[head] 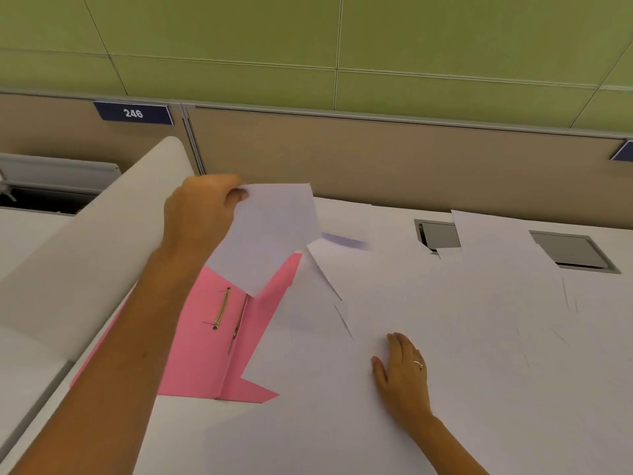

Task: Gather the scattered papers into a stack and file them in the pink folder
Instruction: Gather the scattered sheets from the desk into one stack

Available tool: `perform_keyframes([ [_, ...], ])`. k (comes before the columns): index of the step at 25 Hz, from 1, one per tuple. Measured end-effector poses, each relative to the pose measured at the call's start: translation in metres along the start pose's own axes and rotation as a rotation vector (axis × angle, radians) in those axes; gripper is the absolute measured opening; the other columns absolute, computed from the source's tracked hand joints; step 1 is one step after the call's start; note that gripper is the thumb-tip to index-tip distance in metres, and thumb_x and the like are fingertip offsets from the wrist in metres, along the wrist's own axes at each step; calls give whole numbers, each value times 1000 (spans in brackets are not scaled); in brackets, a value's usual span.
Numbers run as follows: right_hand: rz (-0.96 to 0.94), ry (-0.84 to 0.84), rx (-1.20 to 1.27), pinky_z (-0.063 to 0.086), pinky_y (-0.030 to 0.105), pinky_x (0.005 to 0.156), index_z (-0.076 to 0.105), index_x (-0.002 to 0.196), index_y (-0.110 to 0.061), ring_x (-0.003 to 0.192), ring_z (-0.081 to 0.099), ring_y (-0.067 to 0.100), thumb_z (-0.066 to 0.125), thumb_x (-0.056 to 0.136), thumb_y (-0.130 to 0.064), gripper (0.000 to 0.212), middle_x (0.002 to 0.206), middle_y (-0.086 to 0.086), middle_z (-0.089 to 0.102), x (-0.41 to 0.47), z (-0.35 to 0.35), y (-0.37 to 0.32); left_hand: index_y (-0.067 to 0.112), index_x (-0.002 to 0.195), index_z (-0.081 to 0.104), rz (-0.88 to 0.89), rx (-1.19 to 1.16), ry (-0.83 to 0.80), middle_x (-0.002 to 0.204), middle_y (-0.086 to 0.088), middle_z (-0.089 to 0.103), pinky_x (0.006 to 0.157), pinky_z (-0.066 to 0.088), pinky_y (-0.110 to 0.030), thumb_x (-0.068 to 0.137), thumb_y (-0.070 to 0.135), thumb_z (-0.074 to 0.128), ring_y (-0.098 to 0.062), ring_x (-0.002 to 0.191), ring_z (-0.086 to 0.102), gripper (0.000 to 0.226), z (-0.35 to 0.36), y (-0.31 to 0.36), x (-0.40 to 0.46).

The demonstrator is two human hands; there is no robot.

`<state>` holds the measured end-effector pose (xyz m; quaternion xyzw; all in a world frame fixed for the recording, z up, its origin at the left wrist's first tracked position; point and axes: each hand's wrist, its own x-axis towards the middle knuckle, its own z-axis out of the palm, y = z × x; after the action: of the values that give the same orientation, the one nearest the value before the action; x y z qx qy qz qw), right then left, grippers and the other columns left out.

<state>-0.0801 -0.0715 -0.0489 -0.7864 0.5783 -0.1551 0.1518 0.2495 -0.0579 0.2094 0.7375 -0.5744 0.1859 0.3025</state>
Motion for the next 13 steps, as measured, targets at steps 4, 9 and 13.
perform_keyframes([
  [4,-38,-1,380,21,37,115,17,149,-12,144,23,26,67,83,-37,86,156,9,22,40,-55,-45,8,75,62,265,112,-49,73,-14,65,63,36,-36,85,24,57,-38,73,58,19,-50,32,44],
  [9,-268,-9,577,23,28,110,18,150,-21,134,26,3,75,77,-37,94,153,-9,26,87,-156,-103,21,56,43,334,-101,-401,51,6,38,52,31,-28,85,20,67,-22,58,34,38,-68,75,62],
  [13,-209,-25,760,56,46,82,69,102,-10,85,67,25,70,84,-19,20,97,7,72,90,-174,-96,3,72,59,302,-237,-505,61,-5,50,59,31,-28,84,24,69,-18,62,38,26,-39,89,66],
])
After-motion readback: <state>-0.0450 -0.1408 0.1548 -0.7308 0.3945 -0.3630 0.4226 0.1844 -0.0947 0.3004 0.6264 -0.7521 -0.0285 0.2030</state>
